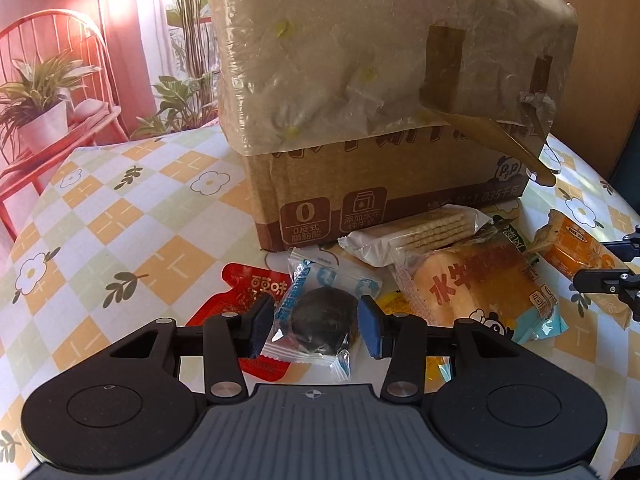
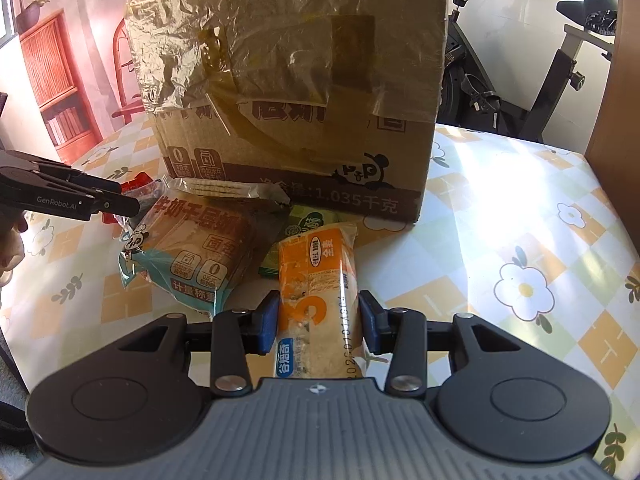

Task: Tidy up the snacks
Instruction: 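Grasp the black round snack with the left tool while the right tool grasps the orange bread packet, then lift both packets over the box and open both tools to drop them, then grasp the red sauce packet with the left tool while the right tool grasps the large bread bag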

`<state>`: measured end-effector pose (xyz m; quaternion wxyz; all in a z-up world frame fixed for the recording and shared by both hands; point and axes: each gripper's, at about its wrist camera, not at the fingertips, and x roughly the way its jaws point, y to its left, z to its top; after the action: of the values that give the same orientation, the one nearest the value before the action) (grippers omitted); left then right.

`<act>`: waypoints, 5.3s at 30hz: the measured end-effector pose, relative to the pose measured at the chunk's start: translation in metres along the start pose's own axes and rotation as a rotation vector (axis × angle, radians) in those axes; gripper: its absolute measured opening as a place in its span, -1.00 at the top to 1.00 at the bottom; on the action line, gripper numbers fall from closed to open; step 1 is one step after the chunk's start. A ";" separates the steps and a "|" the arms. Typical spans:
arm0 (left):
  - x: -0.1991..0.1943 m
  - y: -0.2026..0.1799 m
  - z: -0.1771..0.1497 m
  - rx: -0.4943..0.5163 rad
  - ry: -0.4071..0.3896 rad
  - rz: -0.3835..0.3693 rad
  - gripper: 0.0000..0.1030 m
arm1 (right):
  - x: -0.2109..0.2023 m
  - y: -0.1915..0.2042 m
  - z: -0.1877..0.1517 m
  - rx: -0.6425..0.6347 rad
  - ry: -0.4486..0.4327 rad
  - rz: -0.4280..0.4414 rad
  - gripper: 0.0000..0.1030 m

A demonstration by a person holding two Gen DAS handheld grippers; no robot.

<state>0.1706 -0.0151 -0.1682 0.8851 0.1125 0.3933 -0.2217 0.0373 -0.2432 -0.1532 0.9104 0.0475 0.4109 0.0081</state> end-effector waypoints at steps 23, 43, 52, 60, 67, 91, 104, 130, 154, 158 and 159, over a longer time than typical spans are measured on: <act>0.010 0.003 -0.012 -0.093 -0.005 -0.013 0.08 | -0.016 -0.016 0.013 0.044 -0.095 -0.025 0.16; -0.133 -0.004 0.084 -0.103 -0.469 0.073 0.07 | -0.096 -0.007 0.095 -0.015 -0.448 0.069 0.16; -0.097 -0.018 0.179 -0.112 -0.469 0.076 0.07 | -0.064 -0.016 0.203 -0.052 -0.432 0.072 0.16; -0.024 0.002 0.209 -0.168 -0.333 0.109 0.04 | 0.013 -0.011 0.238 0.049 -0.312 0.065 0.16; -0.029 0.008 0.198 -0.151 -0.309 0.116 -0.16 | 0.014 -0.016 0.235 0.099 -0.341 0.130 -0.26; -0.139 0.081 0.090 -0.111 -0.202 0.207 -0.16 | -0.064 0.025 0.098 0.219 -0.420 0.021 -0.41; -0.109 0.086 0.054 -0.155 -0.183 0.170 -0.16 | 0.008 0.067 0.044 0.207 -0.173 -0.011 -0.81; 0.024 0.033 -0.007 -0.063 -0.001 0.060 -0.16 | 0.034 0.077 0.015 0.108 -0.082 -0.032 -0.45; 0.004 0.002 -0.033 -0.068 -0.051 0.061 0.65 | 0.029 0.075 0.009 0.086 -0.108 -0.015 -0.45; -0.008 -0.006 -0.041 -0.084 -0.075 0.062 0.69 | 0.027 0.075 0.008 0.091 -0.110 -0.008 -0.44; -0.011 -0.007 -0.042 -0.089 -0.081 0.063 0.71 | 0.026 0.075 0.008 0.092 -0.109 -0.001 -0.44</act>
<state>0.1332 -0.0022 -0.1881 0.9110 0.0761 0.3630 -0.1804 0.0626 -0.1678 -0.1606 0.9283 0.0897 0.3606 -0.0139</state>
